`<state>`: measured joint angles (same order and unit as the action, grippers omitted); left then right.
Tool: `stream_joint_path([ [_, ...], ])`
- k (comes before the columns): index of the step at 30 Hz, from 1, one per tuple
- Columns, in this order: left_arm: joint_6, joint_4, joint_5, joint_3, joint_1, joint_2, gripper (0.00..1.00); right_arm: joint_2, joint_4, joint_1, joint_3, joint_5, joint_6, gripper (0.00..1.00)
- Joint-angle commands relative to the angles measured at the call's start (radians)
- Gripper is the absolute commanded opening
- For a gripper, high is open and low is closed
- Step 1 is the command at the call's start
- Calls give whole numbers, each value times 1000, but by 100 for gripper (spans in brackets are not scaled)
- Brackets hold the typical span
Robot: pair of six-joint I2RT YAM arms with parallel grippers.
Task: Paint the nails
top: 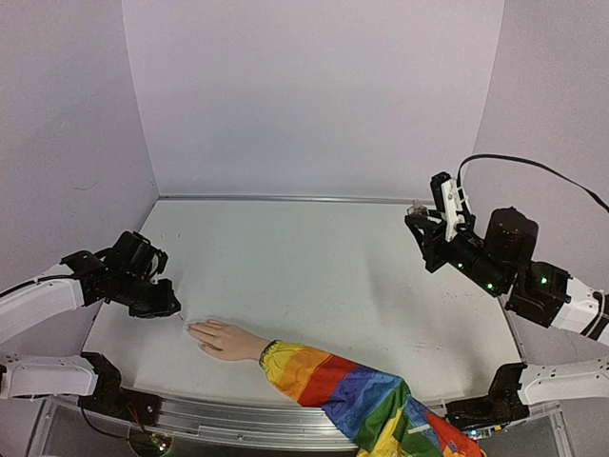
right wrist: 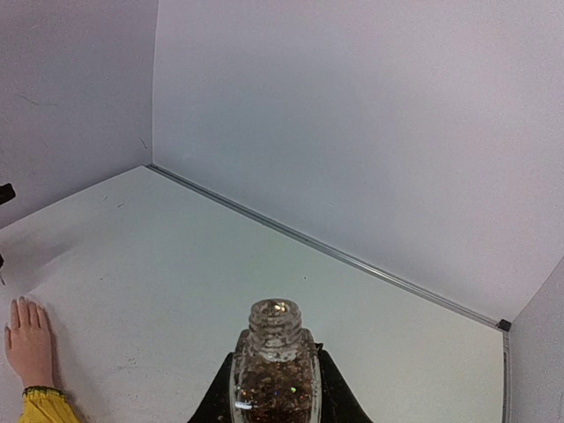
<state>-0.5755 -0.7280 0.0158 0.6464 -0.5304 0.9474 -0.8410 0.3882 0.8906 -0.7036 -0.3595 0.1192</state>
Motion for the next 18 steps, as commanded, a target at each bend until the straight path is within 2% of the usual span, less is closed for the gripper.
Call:
stream_joint_path([
  [1, 42, 82, 49, 8, 22, 31, 0, 23, 61, -4, -7, -8, -7, 0],
  [18, 43, 103, 75, -15, 49, 116, 0, 14, 61, -4, -2, -8, -10, 0],
])
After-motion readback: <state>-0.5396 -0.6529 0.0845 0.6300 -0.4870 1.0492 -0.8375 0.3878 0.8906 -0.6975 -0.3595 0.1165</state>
